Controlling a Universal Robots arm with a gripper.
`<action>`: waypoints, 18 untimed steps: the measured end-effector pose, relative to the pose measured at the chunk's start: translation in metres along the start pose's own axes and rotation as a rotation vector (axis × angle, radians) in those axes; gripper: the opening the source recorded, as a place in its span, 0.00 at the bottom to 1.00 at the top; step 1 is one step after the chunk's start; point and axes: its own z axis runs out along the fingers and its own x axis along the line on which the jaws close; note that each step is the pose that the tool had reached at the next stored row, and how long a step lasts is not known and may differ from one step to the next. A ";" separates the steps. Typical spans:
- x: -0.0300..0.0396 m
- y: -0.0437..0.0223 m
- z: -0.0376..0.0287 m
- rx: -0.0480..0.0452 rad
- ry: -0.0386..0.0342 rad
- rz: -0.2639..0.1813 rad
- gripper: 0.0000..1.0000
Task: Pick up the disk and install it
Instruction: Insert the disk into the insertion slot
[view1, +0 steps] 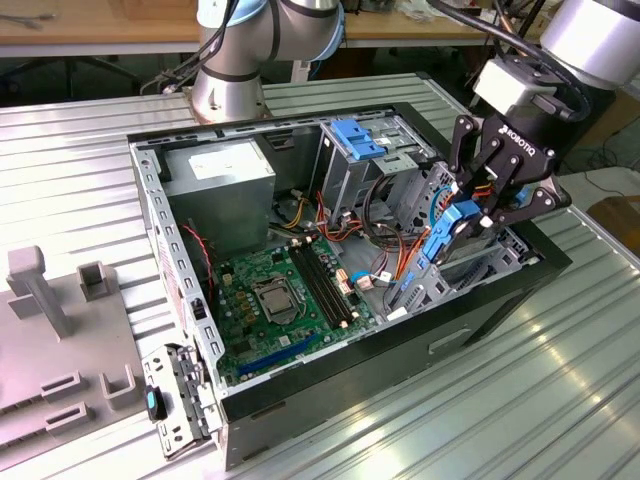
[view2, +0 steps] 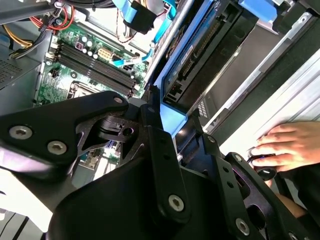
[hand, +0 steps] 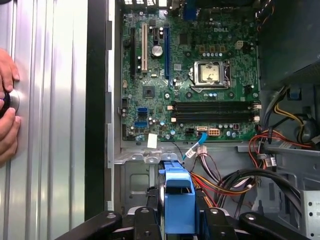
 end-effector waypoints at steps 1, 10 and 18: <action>0.0000 -0.0001 0.0014 0.0000 0.0000 0.000 0.37; -0.0001 -0.0008 0.0084 0.0000 0.0000 0.000 0.37; -0.0003 -0.0017 0.0183 0.0000 0.0001 0.000 0.37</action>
